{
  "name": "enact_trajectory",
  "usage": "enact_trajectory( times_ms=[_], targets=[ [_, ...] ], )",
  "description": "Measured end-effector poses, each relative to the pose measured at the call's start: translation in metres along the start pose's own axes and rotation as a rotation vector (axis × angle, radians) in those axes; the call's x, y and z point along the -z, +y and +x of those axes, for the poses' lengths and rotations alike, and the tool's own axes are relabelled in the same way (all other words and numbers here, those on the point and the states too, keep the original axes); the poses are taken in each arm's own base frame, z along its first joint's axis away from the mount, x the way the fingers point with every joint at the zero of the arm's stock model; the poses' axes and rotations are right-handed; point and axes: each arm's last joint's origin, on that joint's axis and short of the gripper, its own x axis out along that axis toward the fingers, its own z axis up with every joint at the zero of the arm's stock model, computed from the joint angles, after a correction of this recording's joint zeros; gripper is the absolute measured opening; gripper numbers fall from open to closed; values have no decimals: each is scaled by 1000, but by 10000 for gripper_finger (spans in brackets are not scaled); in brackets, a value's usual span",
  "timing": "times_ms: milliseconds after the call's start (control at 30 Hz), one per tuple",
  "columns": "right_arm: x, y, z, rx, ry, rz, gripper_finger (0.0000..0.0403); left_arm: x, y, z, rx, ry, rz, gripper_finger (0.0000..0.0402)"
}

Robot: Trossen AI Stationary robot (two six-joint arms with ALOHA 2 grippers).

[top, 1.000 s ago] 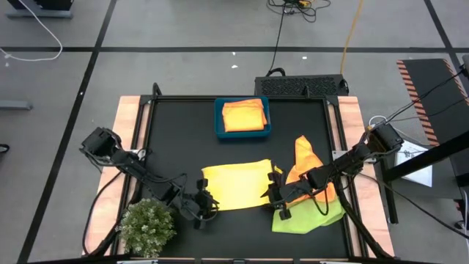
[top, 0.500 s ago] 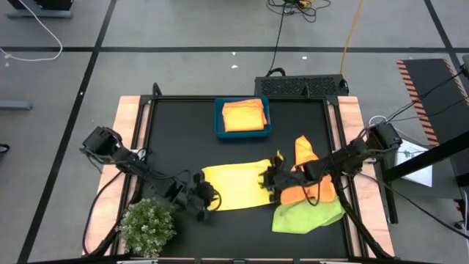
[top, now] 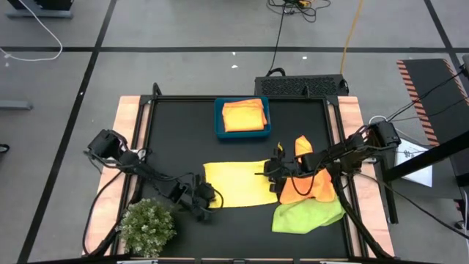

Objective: Fold microfiber towels
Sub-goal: Fold the yellow microfiber towel

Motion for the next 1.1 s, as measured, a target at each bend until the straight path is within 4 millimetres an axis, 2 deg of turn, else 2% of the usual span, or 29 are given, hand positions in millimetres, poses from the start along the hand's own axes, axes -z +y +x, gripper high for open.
enact_trajectory(
  times_ms=[500,667,867,967,1100],
  targets=[
    [8,30,-10,-102,4,22,139,-1,54,-27,-327,172,-26,76],
    [-1,47,-15,-268,-85,49,139,-6,76,-30,-475,182,-19,76],
    [-6,58,-21,-319,-187,-28,139,-13,101,-41,-596,178,-46,76],
    [-6,58,-21,-315,-191,-55,139,-23,94,-49,-509,83,-58,76],
    [-8,55,-20,-257,-209,-85,139,-43,51,-59,-246,-192,62,76]
  ],
)
